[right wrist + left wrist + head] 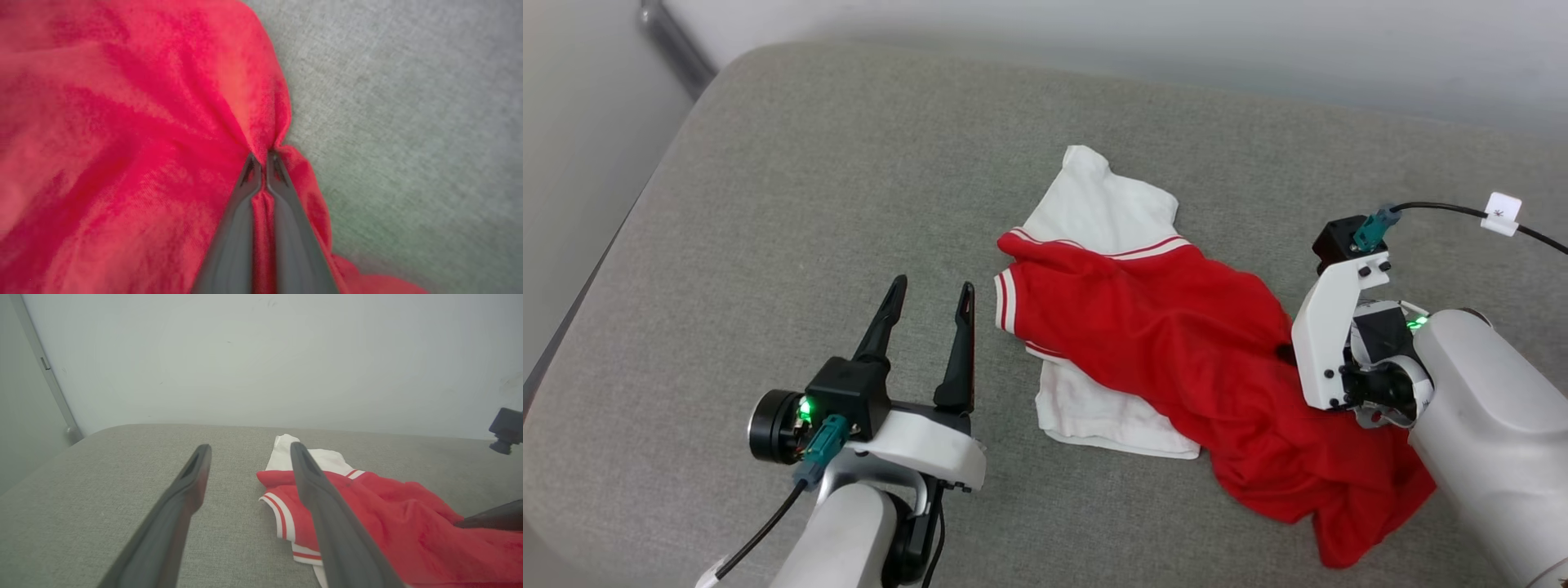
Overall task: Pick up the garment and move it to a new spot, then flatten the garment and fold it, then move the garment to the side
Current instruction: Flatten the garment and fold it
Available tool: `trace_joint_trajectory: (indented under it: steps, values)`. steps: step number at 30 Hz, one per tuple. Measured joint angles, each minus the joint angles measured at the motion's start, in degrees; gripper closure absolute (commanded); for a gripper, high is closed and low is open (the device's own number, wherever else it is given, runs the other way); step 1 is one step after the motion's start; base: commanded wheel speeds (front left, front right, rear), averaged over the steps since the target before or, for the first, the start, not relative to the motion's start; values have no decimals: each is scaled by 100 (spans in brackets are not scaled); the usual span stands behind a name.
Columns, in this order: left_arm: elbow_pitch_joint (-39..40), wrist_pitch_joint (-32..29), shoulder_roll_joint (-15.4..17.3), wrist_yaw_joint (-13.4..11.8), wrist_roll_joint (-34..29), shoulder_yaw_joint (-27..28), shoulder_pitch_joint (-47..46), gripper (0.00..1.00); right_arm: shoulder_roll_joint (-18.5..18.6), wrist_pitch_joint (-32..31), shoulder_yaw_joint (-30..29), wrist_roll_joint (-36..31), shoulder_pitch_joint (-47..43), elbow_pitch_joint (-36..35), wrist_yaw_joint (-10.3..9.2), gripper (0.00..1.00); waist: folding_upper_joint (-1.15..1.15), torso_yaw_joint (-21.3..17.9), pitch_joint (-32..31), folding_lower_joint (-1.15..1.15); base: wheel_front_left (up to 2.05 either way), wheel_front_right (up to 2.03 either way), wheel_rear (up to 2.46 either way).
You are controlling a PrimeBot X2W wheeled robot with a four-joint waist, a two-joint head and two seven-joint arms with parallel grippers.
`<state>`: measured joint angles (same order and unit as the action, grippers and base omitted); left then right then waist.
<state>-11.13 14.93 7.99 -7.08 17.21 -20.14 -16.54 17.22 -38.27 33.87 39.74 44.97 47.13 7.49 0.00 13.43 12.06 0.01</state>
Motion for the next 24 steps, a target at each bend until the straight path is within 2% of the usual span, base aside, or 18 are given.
trace_joint_trajectory:
  steps: [7, 11, 15, 19, 22, 24]
  values:
    - [-75, 8, 96, -3, -15, 115, 333, 0, 235, 979, 0, 88, 104, -353, 1, 100, 0, -273, -323, 0, 0, 0, 0]
    - [-132, 13, 175, -51, 29, 193, 583, 0, 457, 1478, -258, 42, -310, -595, 1, 100, 0, -484, -559, 0, 0, 0, 0]
    - [-130, 7, 202, -100, 113, 225, 795, 0, 638, 1858, -744, -124, -1150, -833, 1, 100, 0, -702, -798, 0, 0, 0, 0]
    - [-116, -64, 231, -127, 164, 222, 971, 0, 665, 1956, -1356, -374, -2468, -1128, 1, 100, 0, -867, -1040, -1, 0, 0, 0]
    - [-97, -119, 282, -134, 180, 219, 1087, 0, 525, 1856, -1873, -591, -3471, -1391, 1, 100, 0, -959, -1193, -1, 0, 0, 0]
    - [-66, -160, 319, -136, 189, 216, 1159, 0, 269, 1747, -2229, -704, -4029, -1709, 1, 100, 0, -1015, -1269, -2, 0, 0, 0]
